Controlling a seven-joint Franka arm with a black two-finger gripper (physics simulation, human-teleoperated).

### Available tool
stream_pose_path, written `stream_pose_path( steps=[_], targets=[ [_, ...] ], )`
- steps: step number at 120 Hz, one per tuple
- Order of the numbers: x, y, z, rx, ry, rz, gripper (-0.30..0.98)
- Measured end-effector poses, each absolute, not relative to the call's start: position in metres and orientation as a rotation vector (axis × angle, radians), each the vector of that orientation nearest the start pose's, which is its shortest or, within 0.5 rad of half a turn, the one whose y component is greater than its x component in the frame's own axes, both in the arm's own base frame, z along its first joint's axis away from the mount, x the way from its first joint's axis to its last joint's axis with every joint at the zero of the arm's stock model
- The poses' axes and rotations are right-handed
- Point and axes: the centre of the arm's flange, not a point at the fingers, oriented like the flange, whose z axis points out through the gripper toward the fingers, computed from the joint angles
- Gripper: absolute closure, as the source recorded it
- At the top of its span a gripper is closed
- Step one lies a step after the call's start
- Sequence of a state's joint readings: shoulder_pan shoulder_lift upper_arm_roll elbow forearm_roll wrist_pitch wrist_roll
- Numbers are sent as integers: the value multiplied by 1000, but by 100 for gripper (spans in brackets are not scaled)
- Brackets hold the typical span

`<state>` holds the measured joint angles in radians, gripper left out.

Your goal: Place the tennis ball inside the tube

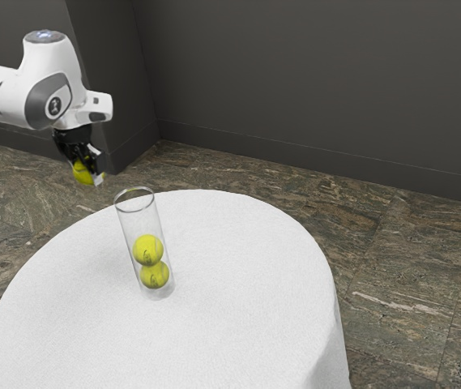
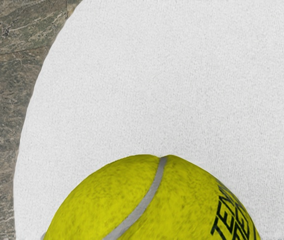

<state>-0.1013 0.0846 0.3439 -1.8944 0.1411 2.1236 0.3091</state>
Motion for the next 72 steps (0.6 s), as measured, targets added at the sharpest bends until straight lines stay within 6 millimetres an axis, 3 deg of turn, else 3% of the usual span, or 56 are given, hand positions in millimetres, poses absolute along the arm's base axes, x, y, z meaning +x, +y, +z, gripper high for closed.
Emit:
stream_pose_path(
  steps=[27, 47, 72],
  targets=[
    [585, 114, 500, -2867, 280, -162, 37],
    [593, 83, 504, -2838, 339, -169, 37],
    [597, 57, 506, -2834, 354, -170, 37]
  ],
)
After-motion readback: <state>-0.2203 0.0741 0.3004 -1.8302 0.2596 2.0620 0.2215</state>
